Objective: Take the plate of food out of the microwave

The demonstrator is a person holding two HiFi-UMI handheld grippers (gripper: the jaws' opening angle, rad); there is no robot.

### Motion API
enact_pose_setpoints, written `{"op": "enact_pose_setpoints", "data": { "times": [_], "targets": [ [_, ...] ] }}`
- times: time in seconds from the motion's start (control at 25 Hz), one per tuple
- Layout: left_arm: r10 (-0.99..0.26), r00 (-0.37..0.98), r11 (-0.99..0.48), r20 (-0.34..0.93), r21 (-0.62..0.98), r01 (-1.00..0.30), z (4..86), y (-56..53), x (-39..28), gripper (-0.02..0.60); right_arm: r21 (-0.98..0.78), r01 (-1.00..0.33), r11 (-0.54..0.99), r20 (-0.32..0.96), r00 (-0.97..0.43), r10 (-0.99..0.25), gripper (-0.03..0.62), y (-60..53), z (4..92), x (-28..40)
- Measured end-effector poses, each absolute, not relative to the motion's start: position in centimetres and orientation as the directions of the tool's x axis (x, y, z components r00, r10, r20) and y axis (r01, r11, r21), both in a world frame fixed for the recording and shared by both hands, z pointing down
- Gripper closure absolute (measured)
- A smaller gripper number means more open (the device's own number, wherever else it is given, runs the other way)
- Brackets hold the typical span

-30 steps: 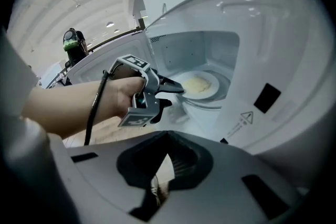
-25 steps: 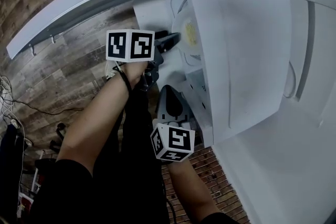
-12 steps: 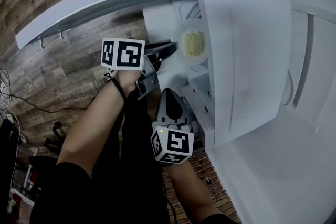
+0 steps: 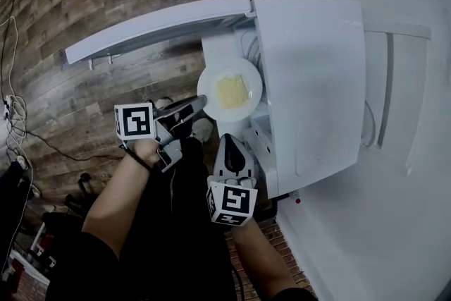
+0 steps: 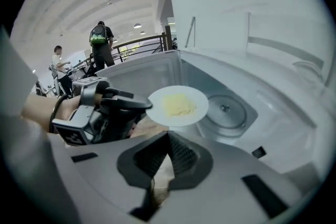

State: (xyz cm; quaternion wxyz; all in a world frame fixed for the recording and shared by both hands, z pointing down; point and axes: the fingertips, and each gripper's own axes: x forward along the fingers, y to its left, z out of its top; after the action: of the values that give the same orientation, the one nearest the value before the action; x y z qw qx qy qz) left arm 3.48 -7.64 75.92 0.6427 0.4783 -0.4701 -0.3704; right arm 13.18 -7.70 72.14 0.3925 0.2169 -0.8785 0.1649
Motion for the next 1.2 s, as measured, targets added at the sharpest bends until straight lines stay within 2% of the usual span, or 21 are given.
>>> {"op": "enact_pose_setpoints", "data": {
  "times": [0.16,0.44,0.68,0.88,1.2],
  "targets": [
    [-0.961,0.195,0.224,0.197,0.966,0.128,70.8,-5.7,2.6,0.572,-0.101,-0.469,0.877,0.725,-0.638,-0.258,0.588,-8.7,67.9,12.6],
    [-0.977,0.148,0.174,0.153,0.976,0.134,58.7,-5.7,2.0,0.572,-0.058,-0.504,0.862,0.617,-0.697,-0.365,0.588,-12.5,56.0,11.2],
    [-0.994,0.107,0.031,0.024,0.998,0.063,44.9,-10.3,-1.5,0.572,-0.036,-0.567,0.823,0.434,-0.751,-0.499,0.588,-16.6,43.4,8.3],
    [-0.996,0.074,-0.048,-0.051,0.998,0.042,35.9,-12.0,-2.3,0.572,-0.060,-0.637,0.768,0.312,-0.743,-0.592,0.588,-18.1,34.4,8.9],
    [-1.000,0.025,-0.011,-0.010,1.000,-0.027,29.1,-12.4,-3.2,0.572,-0.098,-0.708,0.700,0.207,-0.702,-0.681,0.588,-19.8,26.7,9.8]
  ]
}}
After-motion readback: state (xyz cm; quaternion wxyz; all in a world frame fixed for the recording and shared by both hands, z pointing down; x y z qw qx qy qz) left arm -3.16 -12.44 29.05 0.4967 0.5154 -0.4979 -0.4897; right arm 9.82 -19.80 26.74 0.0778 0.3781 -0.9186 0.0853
